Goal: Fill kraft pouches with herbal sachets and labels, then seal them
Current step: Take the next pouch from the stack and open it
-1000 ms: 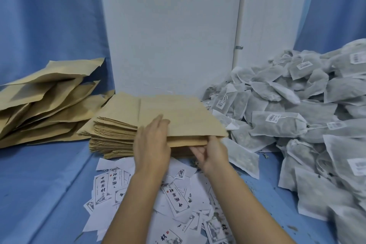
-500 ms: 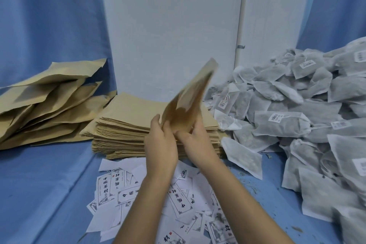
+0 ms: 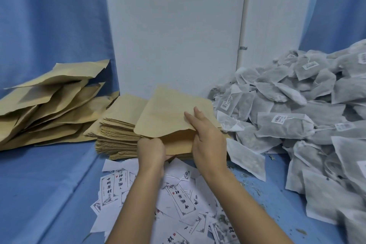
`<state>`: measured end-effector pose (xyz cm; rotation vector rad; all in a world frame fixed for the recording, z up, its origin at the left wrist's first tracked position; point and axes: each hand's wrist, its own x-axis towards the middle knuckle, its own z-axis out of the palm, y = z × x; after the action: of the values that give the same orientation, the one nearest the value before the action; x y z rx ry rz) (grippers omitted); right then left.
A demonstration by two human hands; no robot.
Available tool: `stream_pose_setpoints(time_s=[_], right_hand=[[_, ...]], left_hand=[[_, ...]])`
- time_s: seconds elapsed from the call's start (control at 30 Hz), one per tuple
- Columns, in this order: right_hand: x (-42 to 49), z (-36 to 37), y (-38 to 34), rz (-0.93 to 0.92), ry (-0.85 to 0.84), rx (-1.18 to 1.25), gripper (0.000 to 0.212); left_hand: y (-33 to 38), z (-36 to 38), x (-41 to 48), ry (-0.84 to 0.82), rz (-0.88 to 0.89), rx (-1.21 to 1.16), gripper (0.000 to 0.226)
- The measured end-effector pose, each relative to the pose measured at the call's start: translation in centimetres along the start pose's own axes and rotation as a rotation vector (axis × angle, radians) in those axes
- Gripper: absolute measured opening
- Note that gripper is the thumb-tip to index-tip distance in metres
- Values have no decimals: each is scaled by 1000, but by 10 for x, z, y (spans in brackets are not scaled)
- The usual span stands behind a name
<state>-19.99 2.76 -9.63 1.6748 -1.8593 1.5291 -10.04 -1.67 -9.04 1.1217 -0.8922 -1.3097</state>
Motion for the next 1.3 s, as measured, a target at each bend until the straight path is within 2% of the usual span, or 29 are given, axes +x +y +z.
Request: stream_pose_setpoints(time_s=[0.07,0.2,0.37,0.43,0.53,0.57,0.63,0.73,0.8,0.9,1.0,1.1,1.3], right_hand=[[-1,-1,0,-9,63,31,68],[-1,-2,5,16,-36,-4,64],[-2,0,3,44,19,100,63],[-2,-1,2,52,21,68,62],[1,-3,4,129,63,-37,54],[3,-4,4,197,65,-32,51],[8,-7,7,360,38,102,50],[14,-7,11,512,-19,406,50],[14,-7,12,513,-3,511,50],[13,-8,10,448,59,554,48],[12,-9,6,394,96,576,41],[12,-7,7,375,112,574,34],[13,-8,9,398,128,619,27]], left_hand=[[1,1,0,-5,10,33,29],[0,2,3,-5,25,-72,34],[-8,-1,9,-27,47,0,27],[-8,-5,10,-13,156,53,29],[-6,-13,15,-34,406,28,84],[-3,-16,16,-46,433,-15,92],[3,-22,17,-24,438,-66,85],[4,-27,15,32,419,-86,54],[2,-32,15,35,461,-8,36],[-1,-39,14,93,643,303,17],[-3,-38,12,104,844,552,37],[-4,-33,8,-5,913,560,55],[-7,-24,5,-44,1120,547,38]])
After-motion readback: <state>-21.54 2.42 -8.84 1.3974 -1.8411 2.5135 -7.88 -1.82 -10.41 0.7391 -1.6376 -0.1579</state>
